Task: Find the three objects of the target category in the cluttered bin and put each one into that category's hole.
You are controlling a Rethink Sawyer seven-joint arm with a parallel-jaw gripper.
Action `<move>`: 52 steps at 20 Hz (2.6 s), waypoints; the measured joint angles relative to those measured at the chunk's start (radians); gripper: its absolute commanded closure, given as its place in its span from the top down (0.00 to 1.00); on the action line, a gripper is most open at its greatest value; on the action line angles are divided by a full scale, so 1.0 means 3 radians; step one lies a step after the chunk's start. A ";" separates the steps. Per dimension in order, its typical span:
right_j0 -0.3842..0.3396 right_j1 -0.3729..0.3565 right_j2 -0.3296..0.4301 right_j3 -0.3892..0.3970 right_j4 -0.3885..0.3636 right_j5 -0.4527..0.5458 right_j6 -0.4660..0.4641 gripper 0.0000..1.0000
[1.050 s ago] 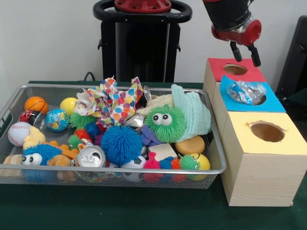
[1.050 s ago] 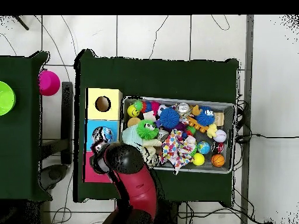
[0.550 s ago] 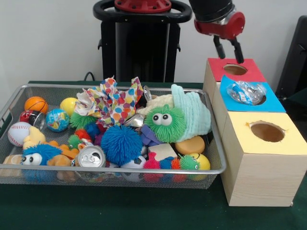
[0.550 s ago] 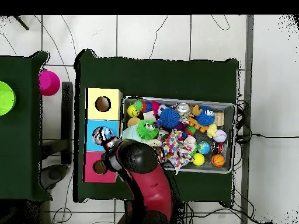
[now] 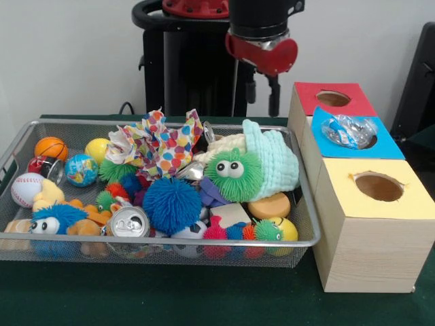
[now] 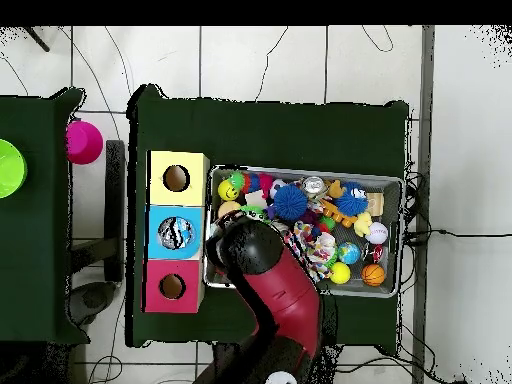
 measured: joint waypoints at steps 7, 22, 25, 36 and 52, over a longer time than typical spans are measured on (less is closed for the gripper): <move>0.0008 0.0029 -0.0455 -0.0536 -0.0487 0.0285 0.0532 1.00; -0.0252 -0.0133 -0.0445 -0.1466 -0.0872 0.1082 0.0720 1.00; -0.0368 -0.0202 -0.0215 -0.1567 -0.1052 0.1082 0.0654 1.00; -0.0597 -0.0175 0.0534 -0.2000 -0.1686 0.1074 0.0335 1.00; -0.0459 -0.0324 0.0891 -0.1860 -0.1734 0.1073 0.0335 1.00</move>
